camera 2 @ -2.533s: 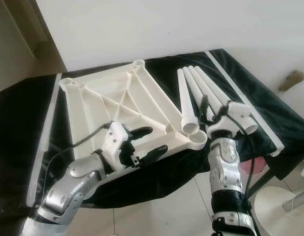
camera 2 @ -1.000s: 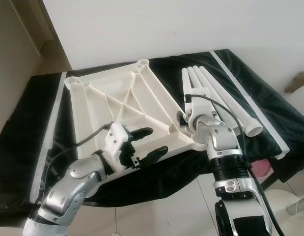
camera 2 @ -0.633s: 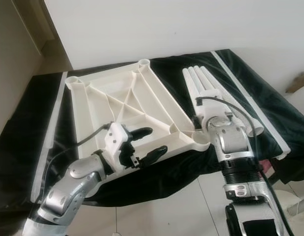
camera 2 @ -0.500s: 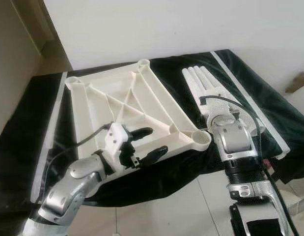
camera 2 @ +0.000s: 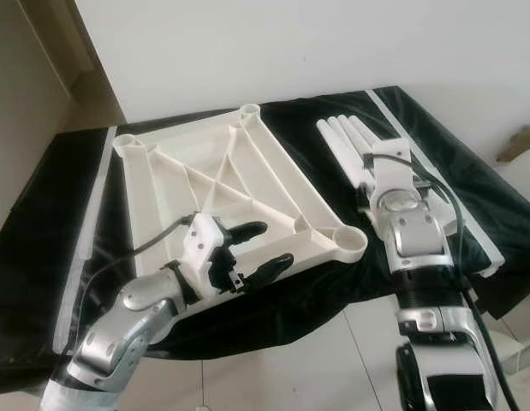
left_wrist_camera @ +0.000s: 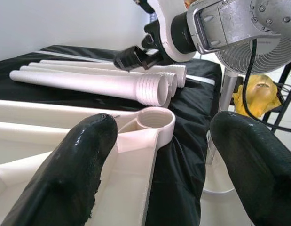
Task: Building children table
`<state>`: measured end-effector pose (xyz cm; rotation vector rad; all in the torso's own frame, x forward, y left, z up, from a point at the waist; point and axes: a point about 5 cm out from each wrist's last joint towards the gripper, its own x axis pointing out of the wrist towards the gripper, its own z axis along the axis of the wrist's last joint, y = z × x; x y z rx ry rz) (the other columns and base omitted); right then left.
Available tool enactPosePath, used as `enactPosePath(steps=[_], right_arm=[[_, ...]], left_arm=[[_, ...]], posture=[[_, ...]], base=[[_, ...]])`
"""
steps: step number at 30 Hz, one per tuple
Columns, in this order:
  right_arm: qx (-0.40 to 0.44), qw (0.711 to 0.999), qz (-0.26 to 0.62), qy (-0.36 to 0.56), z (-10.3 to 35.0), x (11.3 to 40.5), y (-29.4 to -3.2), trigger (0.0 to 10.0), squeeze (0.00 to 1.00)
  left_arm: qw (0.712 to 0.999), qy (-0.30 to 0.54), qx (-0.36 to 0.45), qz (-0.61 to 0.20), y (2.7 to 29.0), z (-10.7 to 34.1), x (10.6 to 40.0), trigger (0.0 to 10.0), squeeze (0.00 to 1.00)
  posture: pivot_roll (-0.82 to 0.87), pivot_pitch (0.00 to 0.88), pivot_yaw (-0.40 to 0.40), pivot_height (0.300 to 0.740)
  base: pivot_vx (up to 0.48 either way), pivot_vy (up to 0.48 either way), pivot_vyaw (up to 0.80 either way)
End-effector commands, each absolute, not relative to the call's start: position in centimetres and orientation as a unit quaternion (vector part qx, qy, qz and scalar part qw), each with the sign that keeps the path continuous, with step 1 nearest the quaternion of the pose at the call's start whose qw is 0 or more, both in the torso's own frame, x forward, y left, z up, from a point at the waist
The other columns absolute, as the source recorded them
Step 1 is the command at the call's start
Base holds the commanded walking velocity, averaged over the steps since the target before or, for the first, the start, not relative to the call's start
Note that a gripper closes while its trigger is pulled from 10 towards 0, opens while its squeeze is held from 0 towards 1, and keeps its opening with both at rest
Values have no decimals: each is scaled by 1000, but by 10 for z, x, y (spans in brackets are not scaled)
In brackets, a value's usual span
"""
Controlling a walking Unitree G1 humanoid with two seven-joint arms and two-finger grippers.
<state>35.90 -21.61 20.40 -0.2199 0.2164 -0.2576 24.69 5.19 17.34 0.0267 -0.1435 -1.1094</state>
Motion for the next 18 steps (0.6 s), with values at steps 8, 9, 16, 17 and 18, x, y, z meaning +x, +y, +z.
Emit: enactPosePath(steps=[8, 9, 16, 17, 18], right_arm=[[-61, 988, -113, 89, 206, 372, -214, 10000, 0], [-50, 988, -109, 95, 204, 376, -212, 10000, 0], [-9, 986, -73, 151, 192, 389, -207, 10000, 0], [-9, 986, -73, 151, 192, 389, -207, 10000, 0], [5, 984, -69, 165, 191, 390, -209, 10000, 0]], left_arm=[[856, -63, 21, -512, 56, 172, 249, 10000, 0], [857, -63, 21, -511, 56, 172, 248, 10000, 0], [860, -62, 20, -505, 58, 171, 247, 10000, 0], [860, -62, 20, -505, 58, 171, 247, 10000, 0], [861, -62, 20, -505, 58, 171, 247, 10000, 0]], posture=[[14, 0, 48, 740], [17, 0, 46, 740], [30, 1, 37, 740], [30, 1, 37, 740], [30, 1, 37, 740]], base=[[0, 0, 0], [0, 0, 0], [0, 0, 0], [0, 0, 0], [0, 0, 0]])
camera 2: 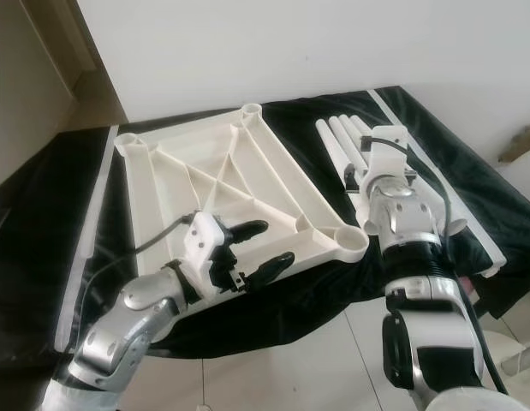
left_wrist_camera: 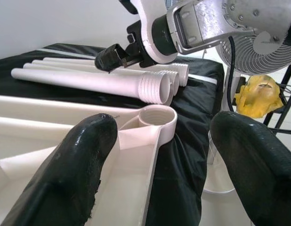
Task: Building children table
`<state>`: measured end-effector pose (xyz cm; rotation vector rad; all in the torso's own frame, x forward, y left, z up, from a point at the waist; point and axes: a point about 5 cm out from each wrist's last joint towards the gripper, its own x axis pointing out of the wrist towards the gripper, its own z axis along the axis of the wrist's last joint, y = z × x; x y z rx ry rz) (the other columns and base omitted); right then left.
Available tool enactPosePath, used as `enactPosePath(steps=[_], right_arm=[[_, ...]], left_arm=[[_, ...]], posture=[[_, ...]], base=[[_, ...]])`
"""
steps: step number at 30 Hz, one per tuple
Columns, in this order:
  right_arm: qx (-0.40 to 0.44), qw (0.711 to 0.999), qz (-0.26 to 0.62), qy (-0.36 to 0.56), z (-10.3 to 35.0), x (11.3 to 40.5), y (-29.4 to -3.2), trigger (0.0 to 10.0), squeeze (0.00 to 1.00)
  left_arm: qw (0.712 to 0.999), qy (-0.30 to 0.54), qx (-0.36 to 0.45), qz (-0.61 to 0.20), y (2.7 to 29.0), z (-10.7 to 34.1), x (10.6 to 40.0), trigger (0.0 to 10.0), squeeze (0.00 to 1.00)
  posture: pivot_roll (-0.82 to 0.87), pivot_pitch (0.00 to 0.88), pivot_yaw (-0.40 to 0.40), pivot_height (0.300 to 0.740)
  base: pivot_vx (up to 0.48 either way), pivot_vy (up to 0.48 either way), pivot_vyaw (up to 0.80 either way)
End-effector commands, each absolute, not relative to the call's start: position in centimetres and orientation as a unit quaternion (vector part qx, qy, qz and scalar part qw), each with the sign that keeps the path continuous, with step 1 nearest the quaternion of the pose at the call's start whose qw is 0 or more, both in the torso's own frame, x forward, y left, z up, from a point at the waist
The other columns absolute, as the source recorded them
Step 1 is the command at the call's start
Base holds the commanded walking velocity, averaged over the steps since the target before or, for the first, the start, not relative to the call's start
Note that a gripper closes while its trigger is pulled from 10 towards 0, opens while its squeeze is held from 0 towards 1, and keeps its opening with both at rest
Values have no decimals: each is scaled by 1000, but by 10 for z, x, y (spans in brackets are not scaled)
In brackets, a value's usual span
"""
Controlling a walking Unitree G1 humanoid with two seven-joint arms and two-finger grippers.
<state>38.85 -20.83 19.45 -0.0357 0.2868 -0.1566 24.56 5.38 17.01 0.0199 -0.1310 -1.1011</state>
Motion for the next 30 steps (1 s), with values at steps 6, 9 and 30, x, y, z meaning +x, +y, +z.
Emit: enactPosePath(steps=[6, 9, 30], right_arm=[[27, 981, -64, 183, 192, 394, -215, 10000, 0], [24, 979, -65, 190, 198, 400, -220, 10000, 0], [53, 956, -18, 287, 208, 405, -205, 10000, 0]], left_arm=[[861, -60, 20, -504, 59, 171, 246, 10000, 0], [861, -56, 18, -506, 60, 170, 243, 10000, 0], [854, -13, -10, -520, 58, 162, 214, 10000, 0]], posture=[[33, 12, 39, 740], [34, 26, 49, 740], [38, 161, 58, 740]], base=[[0, 0, 0], [0, 0, 0], [0, 0, 0]])
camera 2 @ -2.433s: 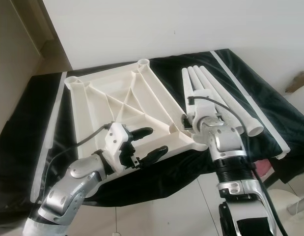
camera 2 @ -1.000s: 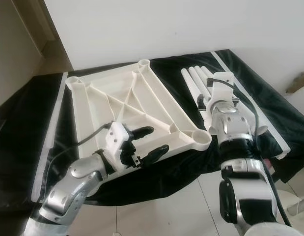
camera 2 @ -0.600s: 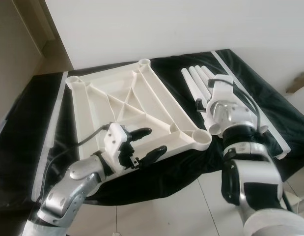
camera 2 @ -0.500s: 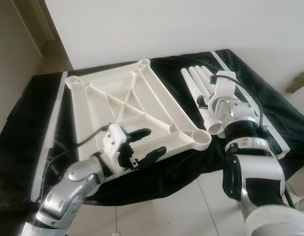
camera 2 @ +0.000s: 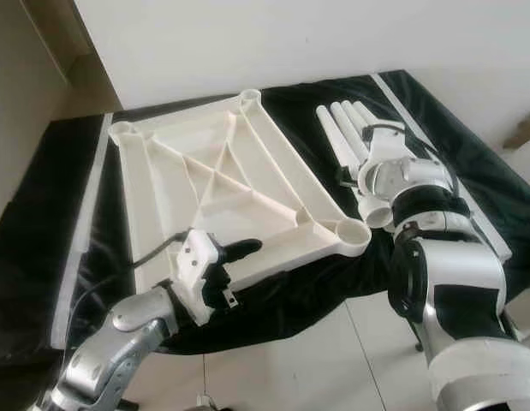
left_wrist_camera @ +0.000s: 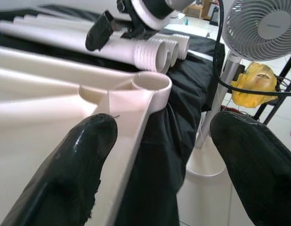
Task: Building children table
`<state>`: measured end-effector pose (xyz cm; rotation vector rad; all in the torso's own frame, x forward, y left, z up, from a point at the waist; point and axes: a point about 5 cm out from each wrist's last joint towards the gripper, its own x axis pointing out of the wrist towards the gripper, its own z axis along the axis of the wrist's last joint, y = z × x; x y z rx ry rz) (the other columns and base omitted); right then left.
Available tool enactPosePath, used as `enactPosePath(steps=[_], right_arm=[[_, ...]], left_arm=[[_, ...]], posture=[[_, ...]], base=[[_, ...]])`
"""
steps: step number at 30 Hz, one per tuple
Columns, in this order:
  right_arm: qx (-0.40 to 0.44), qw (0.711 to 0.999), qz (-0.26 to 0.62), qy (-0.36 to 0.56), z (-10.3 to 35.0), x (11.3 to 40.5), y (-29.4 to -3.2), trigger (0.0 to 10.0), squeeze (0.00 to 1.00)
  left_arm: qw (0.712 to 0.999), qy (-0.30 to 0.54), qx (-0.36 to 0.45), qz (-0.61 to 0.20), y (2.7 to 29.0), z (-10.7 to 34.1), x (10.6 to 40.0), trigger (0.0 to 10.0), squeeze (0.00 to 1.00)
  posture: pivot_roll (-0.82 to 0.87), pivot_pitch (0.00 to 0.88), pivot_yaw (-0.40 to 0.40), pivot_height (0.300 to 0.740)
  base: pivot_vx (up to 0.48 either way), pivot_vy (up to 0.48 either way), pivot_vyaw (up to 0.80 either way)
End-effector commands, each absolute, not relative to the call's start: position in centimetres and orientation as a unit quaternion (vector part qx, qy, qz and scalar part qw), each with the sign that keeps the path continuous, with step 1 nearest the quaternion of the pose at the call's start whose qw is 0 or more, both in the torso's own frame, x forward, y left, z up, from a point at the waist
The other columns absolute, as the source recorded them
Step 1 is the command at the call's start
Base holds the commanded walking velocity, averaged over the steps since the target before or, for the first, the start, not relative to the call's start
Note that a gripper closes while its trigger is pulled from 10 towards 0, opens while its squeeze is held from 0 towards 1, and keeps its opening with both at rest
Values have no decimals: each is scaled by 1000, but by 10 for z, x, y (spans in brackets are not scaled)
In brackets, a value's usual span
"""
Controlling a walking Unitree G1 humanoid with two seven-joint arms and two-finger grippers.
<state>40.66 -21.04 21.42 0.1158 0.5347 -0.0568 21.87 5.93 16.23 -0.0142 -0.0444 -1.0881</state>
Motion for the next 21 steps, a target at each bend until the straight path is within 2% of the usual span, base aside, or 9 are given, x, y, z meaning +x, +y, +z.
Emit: enactPosePath(steps=[1, 14, 18, 21], right_arm=[[53, 956, -18, 287, 208, 405, -205, 10000, 0], [48, 950, -20, 308, 204, 403, -211, 10000, 0], [49, 949, -18, 312, 202, 402, -211, 8667, 0], [51, 946, -16, 320, 199, 401, -212, 9608, 0]], left_arm=[[854, -13, -10, -520, 58, 162, 214, 10000, 0], [853, 18, -38, -520, 57, 160, 192, 10000, 0], [852, 28, -41, -521, 57, 159, 186, 10000, 0], [852, 34, -44, -520, 58, 159, 184, 10000, 0]], posture=[[38, 161, 58, 740], [42, 236, 60, 740], [45, 259, 63, 740], [47, 270, 64, 740]], base=[[0, 0, 0], [0, 0, 0], [0, 0, 0], [0, 0, 0]])
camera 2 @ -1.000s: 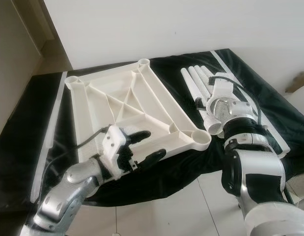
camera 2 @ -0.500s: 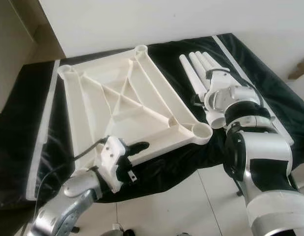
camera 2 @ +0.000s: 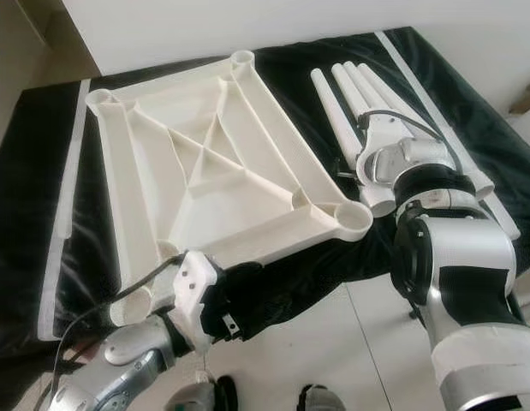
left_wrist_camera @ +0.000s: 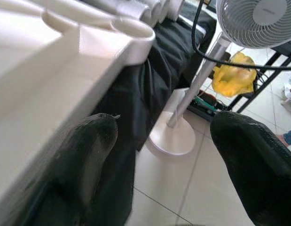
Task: Building children table
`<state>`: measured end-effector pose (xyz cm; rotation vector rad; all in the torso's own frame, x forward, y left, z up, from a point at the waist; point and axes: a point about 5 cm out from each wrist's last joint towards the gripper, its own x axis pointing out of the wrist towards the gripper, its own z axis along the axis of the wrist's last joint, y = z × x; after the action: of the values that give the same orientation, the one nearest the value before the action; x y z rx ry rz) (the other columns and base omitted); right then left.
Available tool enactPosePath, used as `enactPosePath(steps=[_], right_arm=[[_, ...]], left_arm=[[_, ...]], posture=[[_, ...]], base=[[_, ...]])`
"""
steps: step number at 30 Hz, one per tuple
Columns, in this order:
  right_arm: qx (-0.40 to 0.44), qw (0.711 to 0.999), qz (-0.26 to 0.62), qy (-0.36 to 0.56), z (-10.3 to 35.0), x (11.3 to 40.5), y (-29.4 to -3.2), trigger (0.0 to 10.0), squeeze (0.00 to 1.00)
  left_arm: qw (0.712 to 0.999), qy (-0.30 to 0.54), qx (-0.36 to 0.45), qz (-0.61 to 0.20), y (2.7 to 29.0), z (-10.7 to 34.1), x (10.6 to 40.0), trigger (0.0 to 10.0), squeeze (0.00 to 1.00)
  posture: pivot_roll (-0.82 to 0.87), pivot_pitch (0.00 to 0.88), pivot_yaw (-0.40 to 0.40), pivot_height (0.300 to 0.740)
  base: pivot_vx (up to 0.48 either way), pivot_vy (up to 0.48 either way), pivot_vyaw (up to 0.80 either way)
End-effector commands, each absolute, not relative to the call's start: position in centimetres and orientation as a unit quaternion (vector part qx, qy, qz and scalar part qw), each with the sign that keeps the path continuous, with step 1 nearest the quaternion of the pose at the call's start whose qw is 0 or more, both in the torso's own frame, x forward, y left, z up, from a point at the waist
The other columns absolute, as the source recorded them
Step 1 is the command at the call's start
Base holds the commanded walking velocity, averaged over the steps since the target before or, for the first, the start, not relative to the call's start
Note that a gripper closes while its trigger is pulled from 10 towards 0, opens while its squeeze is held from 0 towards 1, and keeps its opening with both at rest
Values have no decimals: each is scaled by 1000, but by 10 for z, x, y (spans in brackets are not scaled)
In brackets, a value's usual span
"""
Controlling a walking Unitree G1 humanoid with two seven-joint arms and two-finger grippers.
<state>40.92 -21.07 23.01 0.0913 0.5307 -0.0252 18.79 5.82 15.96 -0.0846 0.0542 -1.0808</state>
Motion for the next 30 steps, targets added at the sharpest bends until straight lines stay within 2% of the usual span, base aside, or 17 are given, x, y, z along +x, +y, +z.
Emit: enactPosePath(steps=[1, 4, 6, 7, 8, 20, 28, 29, 30], right_arm=[[51, 946, -16, 320, 199, 401, -212, 9608, 0], [55, 943, -18, 329, 195, 399, -213, 9647, 0], [62, 937, -18, 343, 189, 397, -213, 7412, 0], [62, 937, -18, 343, 189, 397, -213, 7412, 0], [65, 933, -17, 354, 182, 395, -212, 0, 0], [66, 937, 24, 341, 190, 399, -202, 0, 0], [65, 954, 67, 284, 213, 408, -192, 0, 0], [72, 959, 82, 260, 221, 410, -189, 667, 0], [72, 959, 82, 260, 221, 410, -189, 667, 0]], left_arm=[[852, 34, -44, -520, 58, 159, 184, 10000, 0], [853, 39, -45, -519, 59, 158, 182, 10000, 0], [854, 42, -47, -517, 59, 158, 181, 10000, 0], [854, 42, -47, -517, 59, 158, 181, 10000, 0], [855, 44, -47, -515, 59, 159, 182, 10000, 0], [857, 34, -41, -513, 58, 162, 189, 10000, 0], [859, 22, -40, -510, 54, 164, 199, 10000, 0], [860, 20, -41, -508, 52, 165, 202, 10000, 0], [860, 20, -41, -508, 52, 165, 202, 10000, 0]], posture=[[47, 270, 64, 740], [46, 275, 65, 740], [47, 279, 65, 740], [47, 279, 65, 740], [47, 275, 67, 740], [36, 245, 66, 740], [15, 207, 54, 740], [10, 197, 48, 740], [10, 197, 48, 740]], base=[[0, 0, 0], [0, 0, 0], [0, 0, 0], [0, 0, 0], [0, 0, 0], [0, 0, 0], [0, 0, 0], [0, 0, 0], [0, 0, 0]])
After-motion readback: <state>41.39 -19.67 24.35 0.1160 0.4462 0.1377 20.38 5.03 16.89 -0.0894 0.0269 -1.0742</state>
